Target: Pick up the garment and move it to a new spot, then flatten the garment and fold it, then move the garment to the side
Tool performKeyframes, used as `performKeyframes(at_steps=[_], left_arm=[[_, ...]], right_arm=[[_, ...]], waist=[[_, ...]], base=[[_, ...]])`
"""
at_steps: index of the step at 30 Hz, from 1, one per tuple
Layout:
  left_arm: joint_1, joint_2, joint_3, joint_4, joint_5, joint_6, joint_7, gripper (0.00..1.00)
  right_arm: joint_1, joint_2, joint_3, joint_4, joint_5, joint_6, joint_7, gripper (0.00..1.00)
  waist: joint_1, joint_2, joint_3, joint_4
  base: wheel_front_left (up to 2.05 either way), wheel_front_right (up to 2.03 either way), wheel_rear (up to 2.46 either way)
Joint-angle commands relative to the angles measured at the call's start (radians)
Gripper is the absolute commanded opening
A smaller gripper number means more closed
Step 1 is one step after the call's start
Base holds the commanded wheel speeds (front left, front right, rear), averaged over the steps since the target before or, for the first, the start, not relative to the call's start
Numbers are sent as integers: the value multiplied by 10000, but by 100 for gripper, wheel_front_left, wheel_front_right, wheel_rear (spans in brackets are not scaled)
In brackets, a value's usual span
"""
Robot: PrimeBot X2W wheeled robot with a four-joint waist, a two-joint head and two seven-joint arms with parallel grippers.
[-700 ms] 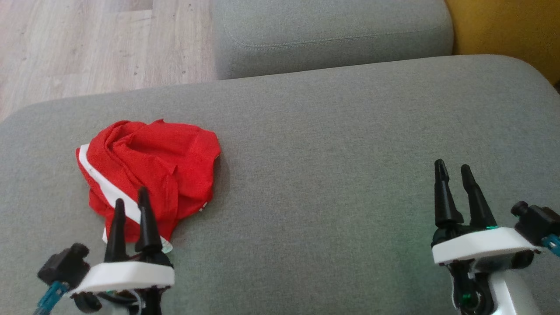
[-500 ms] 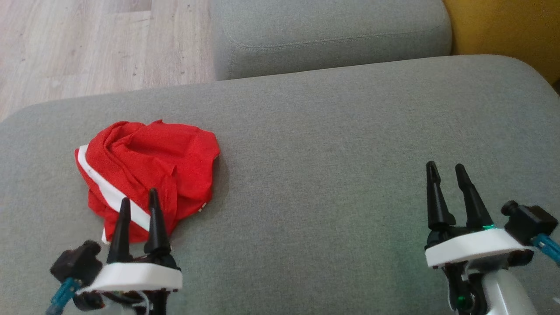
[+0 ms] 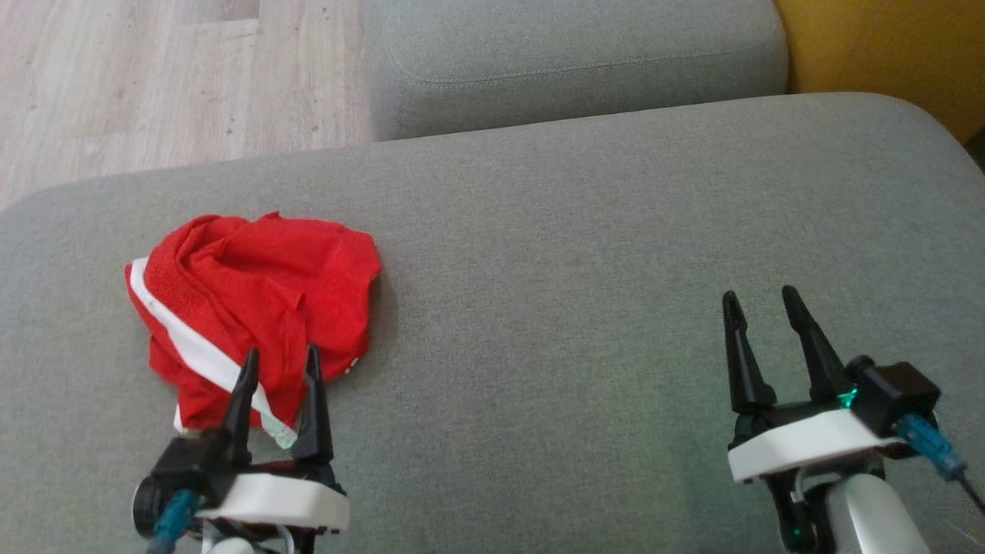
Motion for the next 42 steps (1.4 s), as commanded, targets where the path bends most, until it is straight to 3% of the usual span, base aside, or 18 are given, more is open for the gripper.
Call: performKeyframes(at_steps=[1, 20, 27, 32, 42], left_arm=[[-395, 213, 78, -333, 352, 123, -174, 100], [-572, 952, -1200, -107, 2862, 1550, -730, 100], [-567, 917, -1342, -241, 3068, 1840, -906, 100], [-314, 455, -860, -805, 2503, 1617, -1052, 100], [234, -503, 636, -169, 1533, -14, -1100, 100]], right_arm=[[-500, -78, 247, -352, -427, -6, -176, 100], [-594, -90, 656, -665, -3231, -7, -737, 100], [-556, -94, 649, -776, -3469, -7, -914, 100], [-474, -97, 479, -733, -2675, -7, -1062, 100], [-408, -98, 714, -53, -423, -7, -1110, 100]], waist=[[0, -1, -1, -12], [0, -1, -77, -187], [0, -1, -86, -210], [0, -1, -78, -208], [0, -1, -74, -181]], base=[[0, 0, 0], [0, 0, 0], [0, 0, 0], [0, 0, 0], [0, 0, 0]])
